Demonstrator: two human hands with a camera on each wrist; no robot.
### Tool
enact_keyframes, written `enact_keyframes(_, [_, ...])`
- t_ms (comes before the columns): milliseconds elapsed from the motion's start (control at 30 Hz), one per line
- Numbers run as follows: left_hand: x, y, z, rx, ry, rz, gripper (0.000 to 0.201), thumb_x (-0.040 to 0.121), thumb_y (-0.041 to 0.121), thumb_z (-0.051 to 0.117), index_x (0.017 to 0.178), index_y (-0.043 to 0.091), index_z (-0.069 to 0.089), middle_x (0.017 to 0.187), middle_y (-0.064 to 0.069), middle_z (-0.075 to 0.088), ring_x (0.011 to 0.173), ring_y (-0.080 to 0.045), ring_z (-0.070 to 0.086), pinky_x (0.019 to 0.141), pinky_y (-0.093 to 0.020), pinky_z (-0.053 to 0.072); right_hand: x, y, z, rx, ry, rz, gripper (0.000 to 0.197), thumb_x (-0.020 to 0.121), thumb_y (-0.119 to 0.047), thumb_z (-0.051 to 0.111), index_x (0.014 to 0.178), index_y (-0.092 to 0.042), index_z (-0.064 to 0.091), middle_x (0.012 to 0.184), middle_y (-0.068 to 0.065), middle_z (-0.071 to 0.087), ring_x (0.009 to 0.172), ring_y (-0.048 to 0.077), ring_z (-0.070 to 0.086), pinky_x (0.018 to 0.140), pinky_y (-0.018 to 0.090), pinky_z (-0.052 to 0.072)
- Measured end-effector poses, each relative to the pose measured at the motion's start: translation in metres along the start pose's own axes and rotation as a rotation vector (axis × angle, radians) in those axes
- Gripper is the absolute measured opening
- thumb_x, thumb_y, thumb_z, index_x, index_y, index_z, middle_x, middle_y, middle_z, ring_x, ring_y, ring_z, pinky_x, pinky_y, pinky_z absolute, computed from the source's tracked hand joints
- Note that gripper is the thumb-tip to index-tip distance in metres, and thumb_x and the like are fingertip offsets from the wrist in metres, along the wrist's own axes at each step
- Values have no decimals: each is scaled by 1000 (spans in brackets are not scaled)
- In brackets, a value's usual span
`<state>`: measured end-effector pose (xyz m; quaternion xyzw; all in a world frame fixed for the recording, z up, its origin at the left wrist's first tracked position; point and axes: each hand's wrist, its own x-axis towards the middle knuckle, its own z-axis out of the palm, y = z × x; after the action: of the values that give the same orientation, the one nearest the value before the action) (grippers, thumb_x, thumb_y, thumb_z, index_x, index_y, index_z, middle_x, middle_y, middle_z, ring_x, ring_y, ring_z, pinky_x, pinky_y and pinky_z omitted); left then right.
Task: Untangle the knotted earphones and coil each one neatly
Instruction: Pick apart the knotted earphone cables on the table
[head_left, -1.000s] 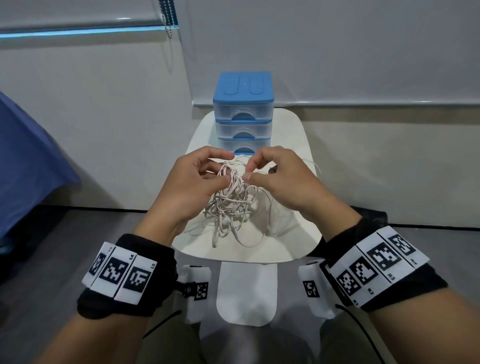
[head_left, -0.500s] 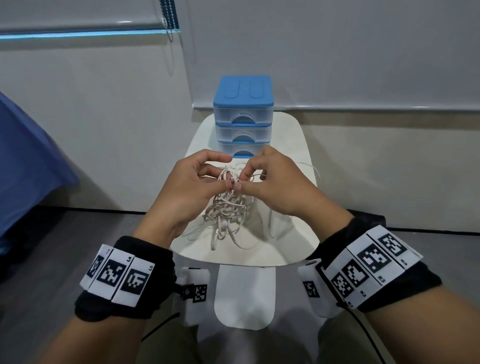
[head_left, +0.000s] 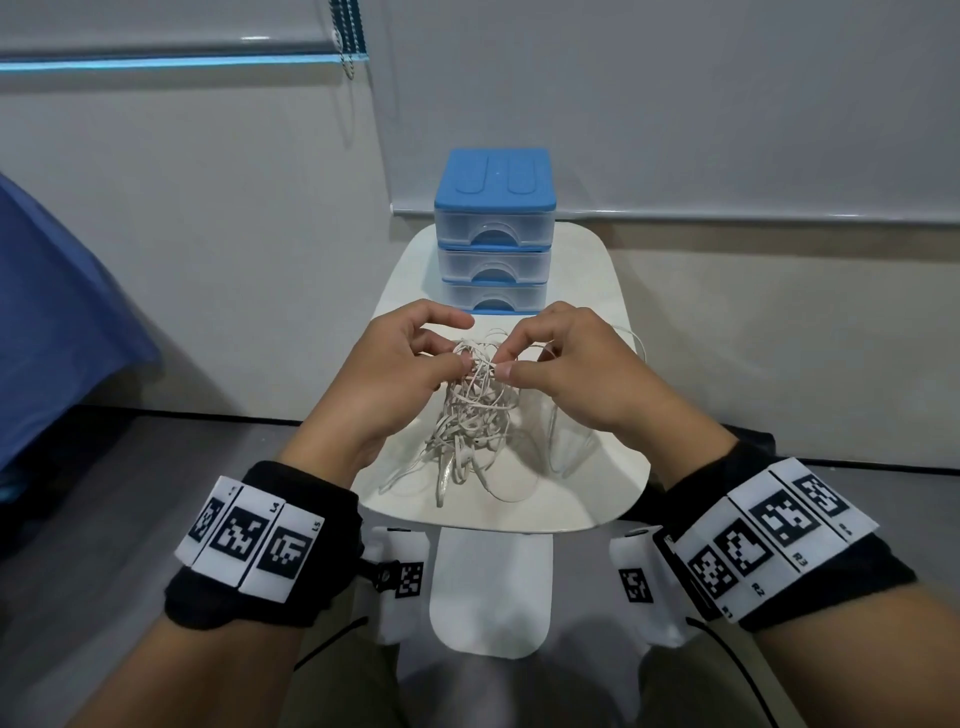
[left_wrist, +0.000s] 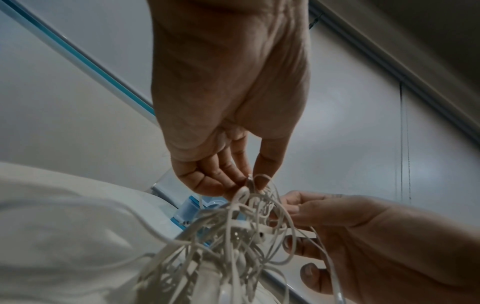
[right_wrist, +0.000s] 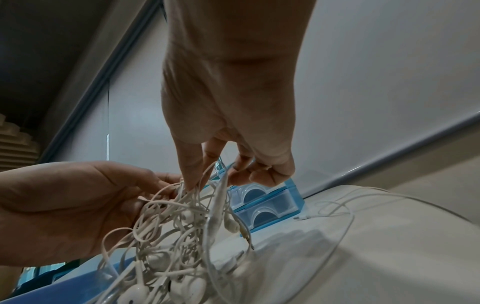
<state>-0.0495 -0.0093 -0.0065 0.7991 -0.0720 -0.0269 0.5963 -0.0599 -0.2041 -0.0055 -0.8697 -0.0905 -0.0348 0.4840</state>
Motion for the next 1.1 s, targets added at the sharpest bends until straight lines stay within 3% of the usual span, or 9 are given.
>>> enact_keyframes(100, [0,1,2,-25,-9,-4,33,91,2,72,114,26,71,85,-6,73,81,-16,68,84,-34,53,1,1,-1,-30,-7,0,7,85,-22,83,82,-27,77,100,-10,54,76,0,50,71,17,35])
enact_keyframes(200, [0,2,5,-31,7,3,32,93,1,69,114,25,67,86,-6,70,76,-15,65,75,-28,51,0,0,-5,-61,-43,-6,8,85,-22,82,81,-28,77,97,-11,53,77,0,49,70,18,35])
enact_keyframes(433, [1,5,8,27,-5,21,22,92,0,70,102,20,70,84,-8,72,70,-17,68,75,-33,54,3,-5,-17,-52,35,-73,10,88,-22,78,83,-31,76,100,-11,57,79,7,54,74,17,42])
enact_keyframes(600, [3,8,11,55,-23,29,21,93,2,71,100,21,67,79,-1,71,68,-14,68,73,-32,52,11,-10,-18,-279,-60,-182,18,88,-17,79,93,-34,76,104,-4,52,86,4,52,73,7,38])
enact_keyframes(700, [5,9,10,79,-41,50,20,94,2,70,99,21,67,80,-2,67,69,-15,66,72,-33,51,14,-10,-17,-361,-90,-216,13,85,-19,82,92,-29,77,105,-3,52,87,4,50,78,21,40])
enact_keyframes(733, [5,10,10,89,-54,63,20,94,2,69,99,22,68,81,-3,66,70,-16,65,73,-35,51,15,-10,-18,-360,-91,-224,13,85,-19,82,90,-28,76,104,-2,52,86,4,49,77,22,40])
enact_keyframes(867, [5,10,8,141,-113,106,17,94,3,70,98,19,71,87,-5,62,71,-16,64,77,-34,52,16,-10,-24,-315,-50,-216,11,85,-19,82,83,-28,75,97,-9,53,84,9,57,68,8,37])
enact_keyframes(1000, [8,6,1,166,-113,124,17,89,-2,71,90,15,72,85,-5,66,71,-24,67,78,-37,49,16,-10,-19,-340,-30,-215,5,90,-19,75,86,-22,73,96,-10,52,85,16,60,70,19,39])
enact_keyframes(1100, [9,5,-2,198,-97,137,18,88,2,73,87,20,71,92,-7,68,76,-33,69,80,-39,49,15,-12,-15,-293,-15,-230,7,96,-18,66,89,-20,67,99,-7,53,83,7,56,69,12,37])
